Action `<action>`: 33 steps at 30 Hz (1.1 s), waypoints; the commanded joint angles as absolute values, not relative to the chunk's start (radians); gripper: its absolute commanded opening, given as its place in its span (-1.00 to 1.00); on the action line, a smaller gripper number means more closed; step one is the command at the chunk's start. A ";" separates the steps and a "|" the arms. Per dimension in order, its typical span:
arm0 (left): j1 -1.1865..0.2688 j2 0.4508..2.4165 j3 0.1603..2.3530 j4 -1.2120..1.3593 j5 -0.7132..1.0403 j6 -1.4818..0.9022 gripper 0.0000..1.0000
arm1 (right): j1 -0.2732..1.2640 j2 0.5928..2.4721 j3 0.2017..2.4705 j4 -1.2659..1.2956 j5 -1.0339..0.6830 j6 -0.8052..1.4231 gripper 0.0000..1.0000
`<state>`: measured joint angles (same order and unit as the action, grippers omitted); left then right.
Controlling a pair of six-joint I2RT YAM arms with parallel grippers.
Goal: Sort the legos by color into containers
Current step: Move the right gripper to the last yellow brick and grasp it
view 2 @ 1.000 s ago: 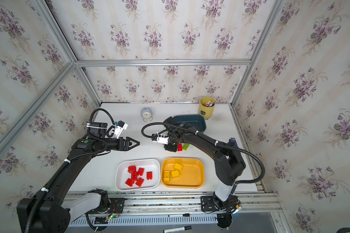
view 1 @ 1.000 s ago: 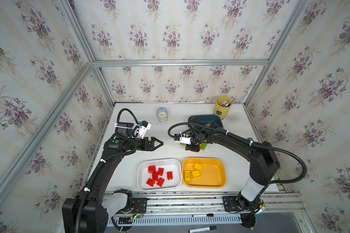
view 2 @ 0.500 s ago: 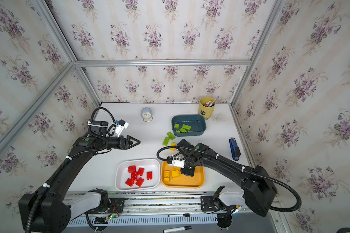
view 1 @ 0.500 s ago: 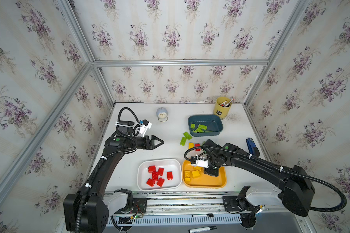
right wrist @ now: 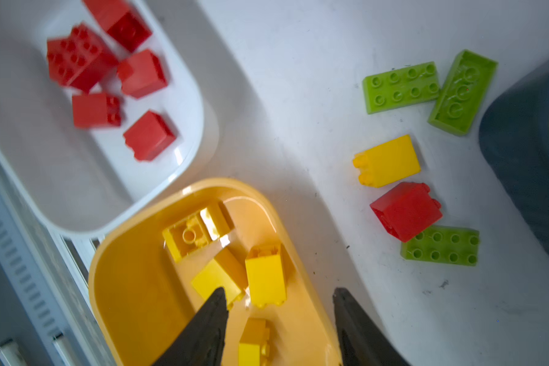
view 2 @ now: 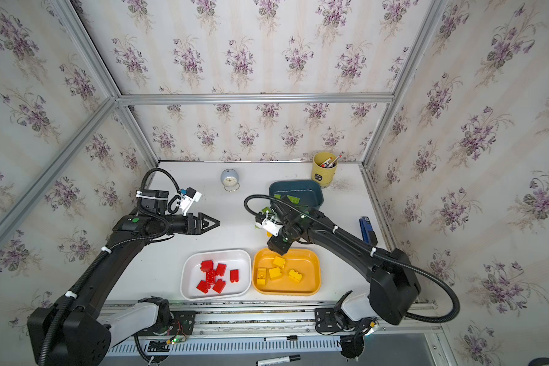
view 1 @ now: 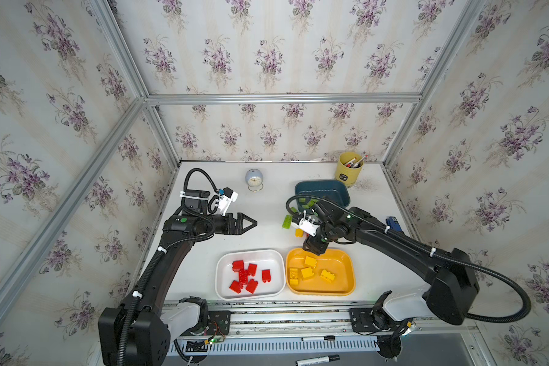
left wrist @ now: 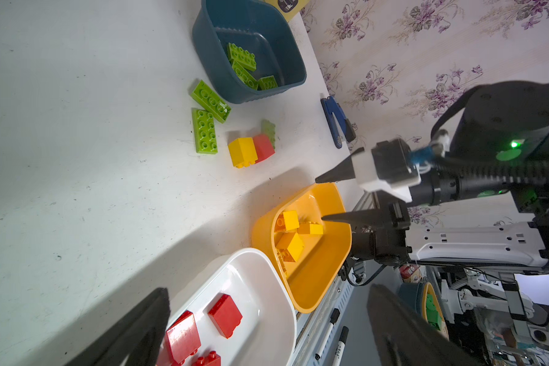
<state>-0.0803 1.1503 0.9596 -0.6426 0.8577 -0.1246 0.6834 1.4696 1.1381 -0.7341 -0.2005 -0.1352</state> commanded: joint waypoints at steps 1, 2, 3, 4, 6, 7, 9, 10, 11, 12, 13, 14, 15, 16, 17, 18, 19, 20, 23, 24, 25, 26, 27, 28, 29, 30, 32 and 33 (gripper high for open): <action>-0.080 1.149 0.959 -0.634 0.870 -0.115 0.99 | 0.704 1.526 1.158 -0.635 -0.118 0.290 0.11; -0.080 1.150 0.957 -0.634 0.870 -0.113 0.99 | 0.711 1.548 1.167 -0.629 -0.067 0.372 0.11; -0.080 1.150 0.956 -0.634 0.871 -0.112 0.99 | 0.711 1.567 1.175 -0.626 -0.044 0.428 0.12; -0.080 1.152 0.956 -0.634 0.874 -0.109 0.99 | 0.712 1.588 1.189 -0.632 -0.009 0.503 0.12; -0.080 1.152 0.953 -0.635 0.876 -0.105 0.99 | 0.713 1.635 1.226 -0.672 0.059 0.606 0.14; -0.080 1.152 0.953 -0.635 0.875 -0.103 0.99 | 0.713 1.662 1.247 -0.695 0.088 0.648 0.15; -0.080 1.150 0.948 -0.634 0.873 -0.099 0.99 | 0.715 1.713 1.282 -0.735 0.124 0.707 0.15; -0.080 1.150 0.947 -0.634 0.871 -0.098 0.99 | 0.716 1.736 1.296 -0.750 0.142 0.731 0.16; -0.080 1.149 0.946 -0.634 0.869 -0.097 0.99 | 0.717 1.757 1.306 -0.750 0.151 0.744 0.16; -0.080 1.150 0.946 -0.634 0.870 -0.095 0.99 | 0.717 1.773 1.312 -0.739 0.145 0.747 0.17; -0.080 1.150 0.946 -0.634 0.869 -0.093 0.99 | 0.717 1.792 1.319 -0.734 0.144 0.759 0.16; -0.080 1.150 0.946 -0.634 0.869 -0.093 0.99 | 0.718 1.810 1.327 -0.726 0.141 0.765 0.16; -0.080 1.150 0.948 -0.634 0.869 -0.091 0.99 | 0.718 1.827 1.336 -0.728 0.139 0.773 0.16; -0.080 1.150 0.948 -0.634 0.869 -0.088 0.99 | 0.718 1.846 1.349 -0.738 0.140 0.779 0.16; -0.079 1.149 0.948 -0.634 0.868 -0.087 0.99 | 0.718 1.861 1.357 -0.741 0.139 0.781 0.15; -0.078 1.147 0.947 -0.634 0.867 -0.087 0.99 | 0.717 1.869 1.358 -0.731 0.130 0.776 0.15; -0.078 1.146 0.946 -0.634 0.868 -0.086 0.99 | 0.717 1.878 1.354 -0.707 0.121 0.770 0.14; -0.078 1.147 0.945 -0.634 0.868 -0.084 0.99 | 0.717 1.887 1.356 -0.695 0.122 0.770 0.13; -0.078 1.147 0.942 -0.634 0.867 -0.082 0.99 | 0.718 1.924 1.370 -0.697 0.119 0.769 0.10; -0.078 1.146 0.940 -0.634 0.866 -0.082 0.99 | 0.718 1.932 1.369 -0.693 0.121 0.769 0.09; -0.078 1.146 0.940 -0.634 0.864 -0.081 0.99 | 0.716 1.942 1.370 -0.689 0.131 0.770 0.07; -0.078 1.147 0.940 -0.634 0.865 -0.081 0.99 | 0.716 1.955 1.379 -0.696 0.143 0.770 0.06; -0.078 1.147 0.940 -0.634 0.868 -0.080 0.99 | 0.716 1.967 1.387 -0.704 0.156 0.770 0.07; -0.078 1.147 0.940 -0.634 0.867 -0.081 0.99 | 0.715 1.984 1.400 -0.713 0.165 0.769 0.08; -0.078 1.147 0.940 -0.634 0.867 -0.082 0.99 | 0.715 1.998 1.413 -0.717 0.168 0.766 0.06; -0.078 1.147 0.940 -0.634 0.867 -0.081 0.99 | 0.715 2.008 1.424 -0.716 0.169 0.763 0.05; -0.078 1.146 0.940 -0.634 0.868 -0.081 0.99 | 0.715 2.027 1.442 -0.708 0.187 0.748 -0.02; -0.078 1.144 0.939 -0.634 0.867 -0.081 0.99 | 0.713 2.036 1.452 -0.710 0.201 0.743 -0.06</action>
<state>-0.0792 1.1500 0.9417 -0.6426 0.8581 -0.0944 0.7158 2.0197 1.4227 -0.7036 0.1509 0.7582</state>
